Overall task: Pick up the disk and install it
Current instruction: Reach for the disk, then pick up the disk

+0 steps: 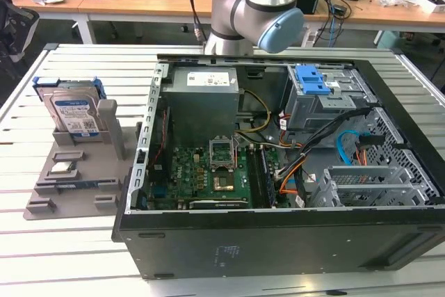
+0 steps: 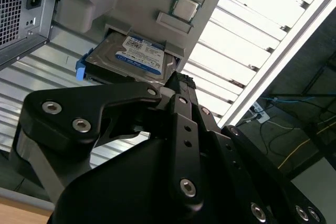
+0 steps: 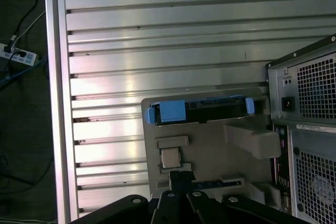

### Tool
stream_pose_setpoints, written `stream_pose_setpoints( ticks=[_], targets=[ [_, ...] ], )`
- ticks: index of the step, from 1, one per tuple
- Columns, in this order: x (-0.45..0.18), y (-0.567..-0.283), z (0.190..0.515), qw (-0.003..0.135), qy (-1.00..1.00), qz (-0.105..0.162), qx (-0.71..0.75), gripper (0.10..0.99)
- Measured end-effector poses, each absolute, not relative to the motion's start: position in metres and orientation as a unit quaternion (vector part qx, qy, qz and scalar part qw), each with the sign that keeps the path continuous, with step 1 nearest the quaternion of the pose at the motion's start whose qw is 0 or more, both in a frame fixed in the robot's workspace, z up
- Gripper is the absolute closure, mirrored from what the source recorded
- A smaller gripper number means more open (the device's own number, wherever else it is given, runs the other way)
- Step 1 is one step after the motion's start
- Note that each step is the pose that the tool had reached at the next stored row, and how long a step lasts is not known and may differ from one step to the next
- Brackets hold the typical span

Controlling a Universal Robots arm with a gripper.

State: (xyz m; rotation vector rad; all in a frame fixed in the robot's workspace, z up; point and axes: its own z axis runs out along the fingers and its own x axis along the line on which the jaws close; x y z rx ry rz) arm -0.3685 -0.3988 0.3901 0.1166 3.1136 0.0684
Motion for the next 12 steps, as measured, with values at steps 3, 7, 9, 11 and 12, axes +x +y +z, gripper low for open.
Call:
stream_pose_setpoints(
  ticks=[3, 7, 9, 11, 12],
  targets=[
    [-0.3686, -0.3988, 0.3901, 0.013, 0.999, 0.022, 0.037, 0.980],
    [-0.3688, -0.3988, 0.3900, 0.013, 0.999, 0.022, 0.037, 0.980],
    [-0.3689, -0.3988, 0.3901, 0.012, 0.999, 0.022, 0.024, 0.980],
    [-0.3688, -0.3988, 0.3901, 0.012, 1.000, 0.022, -0.005, 0.980],
    [-0.3688, -0.3988, 0.3901, 0.011, 1.000, 0.023, -0.014, 0.980]
  ],
)
